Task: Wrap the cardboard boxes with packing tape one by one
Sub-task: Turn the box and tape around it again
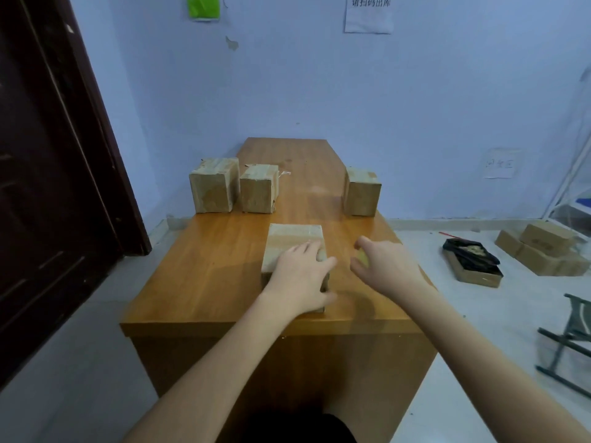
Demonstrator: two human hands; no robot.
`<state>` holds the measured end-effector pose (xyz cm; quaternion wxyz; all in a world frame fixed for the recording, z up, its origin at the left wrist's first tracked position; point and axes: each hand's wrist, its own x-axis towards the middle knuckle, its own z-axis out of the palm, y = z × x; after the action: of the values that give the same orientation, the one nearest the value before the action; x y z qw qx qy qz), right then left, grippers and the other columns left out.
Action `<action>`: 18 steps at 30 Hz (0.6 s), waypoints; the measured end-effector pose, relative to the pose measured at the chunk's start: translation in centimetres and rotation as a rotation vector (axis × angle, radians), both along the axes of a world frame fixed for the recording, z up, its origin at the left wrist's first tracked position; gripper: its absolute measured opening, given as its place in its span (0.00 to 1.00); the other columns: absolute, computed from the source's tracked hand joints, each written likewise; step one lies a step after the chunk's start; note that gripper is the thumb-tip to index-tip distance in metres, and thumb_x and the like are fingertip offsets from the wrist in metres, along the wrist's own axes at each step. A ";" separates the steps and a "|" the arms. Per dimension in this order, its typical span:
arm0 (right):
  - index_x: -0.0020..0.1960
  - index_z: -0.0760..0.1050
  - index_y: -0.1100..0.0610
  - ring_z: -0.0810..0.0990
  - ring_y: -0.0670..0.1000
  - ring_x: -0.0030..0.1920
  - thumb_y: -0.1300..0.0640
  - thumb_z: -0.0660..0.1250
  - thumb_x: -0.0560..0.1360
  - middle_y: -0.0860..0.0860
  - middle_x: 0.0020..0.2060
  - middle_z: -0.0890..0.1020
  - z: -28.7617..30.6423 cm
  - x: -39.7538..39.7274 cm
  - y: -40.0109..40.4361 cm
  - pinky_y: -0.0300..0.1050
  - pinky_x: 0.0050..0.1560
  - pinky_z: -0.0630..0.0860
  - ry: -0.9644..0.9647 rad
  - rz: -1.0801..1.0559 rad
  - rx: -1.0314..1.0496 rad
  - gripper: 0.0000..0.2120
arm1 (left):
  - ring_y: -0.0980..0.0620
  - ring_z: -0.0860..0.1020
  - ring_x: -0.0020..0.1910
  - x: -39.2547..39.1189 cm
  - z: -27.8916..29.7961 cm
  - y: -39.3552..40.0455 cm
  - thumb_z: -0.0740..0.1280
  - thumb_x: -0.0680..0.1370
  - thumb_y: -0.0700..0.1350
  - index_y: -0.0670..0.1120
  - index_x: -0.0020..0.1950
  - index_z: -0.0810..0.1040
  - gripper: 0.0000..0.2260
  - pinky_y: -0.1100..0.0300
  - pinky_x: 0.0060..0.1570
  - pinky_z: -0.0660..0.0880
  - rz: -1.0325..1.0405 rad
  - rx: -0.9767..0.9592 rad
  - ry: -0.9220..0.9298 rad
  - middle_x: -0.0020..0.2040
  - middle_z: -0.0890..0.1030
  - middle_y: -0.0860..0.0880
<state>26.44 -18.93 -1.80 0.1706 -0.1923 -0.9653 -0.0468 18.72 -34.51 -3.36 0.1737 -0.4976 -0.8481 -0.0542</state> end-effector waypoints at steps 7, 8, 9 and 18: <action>0.65 0.65 0.53 0.72 0.49 0.41 0.51 0.58 0.79 0.52 0.54 0.73 -5.2 0.7 -0.5 0.40 0.33 0.66 -0.101 0.051 0.041 0.16 | 0.43 0.69 0.62 1.7 0.8 2.0 0.62 0.75 0.56 0.44 0.59 0.73 0.19 0.50 0.58 0.70 0.108 -0.102 0.162 0.66 0.68 0.41; 0.68 0.62 0.52 0.74 0.50 0.42 0.52 0.57 0.79 0.52 0.56 0.73 -5.3 0.7 -0.6 0.40 0.32 0.66 -0.100 0.055 0.032 0.19 | 0.43 0.69 0.62 1.8 0.8 2.1 0.62 0.75 0.55 0.44 0.59 0.73 0.19 0.50 0.58 0.71 0.117 -0.124 0.175 0.66 0.68 0.41; 0.72 0.59 0.50 0.76 0.51 0.43 0.52 0.57 0.79 0.53 0.58 0.72 -5.4 0.7 -0.6 0.40 0.33 0.66 -0.091 0.060 0.022 0.22 | 0.43 0.69 0.62 1.9 0.8 2.0 0.63 0.75 0.55 0.43 0.59 0.73 0.19 0.50 0.59 0.71 0.123 -0.136 0.180 0.66 0.68 0.41; 0.71 0.61 0.58 0.71 0.54 0.58 0.47 0.58 0.79 0.56 0.60 0.71 -4.7 0.6 -2.0 0.44 0.55 0.70 -0.033 -0.080 0.129 0.25 | 0.44 0.64 0.68 1.1 0.1 2.0 0.62 0.74 0.62 0.45 0.77 0.50 0.38 0.52 0.62 0.67 0.110 -0.108 0.158 0.71 0.63 0.42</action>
<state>27.00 -20.97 -6.46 0.1650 -0.2184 -0.9544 -0.1188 19.78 -32.56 -3.26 0.2158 -0.4617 -0.8594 0.0409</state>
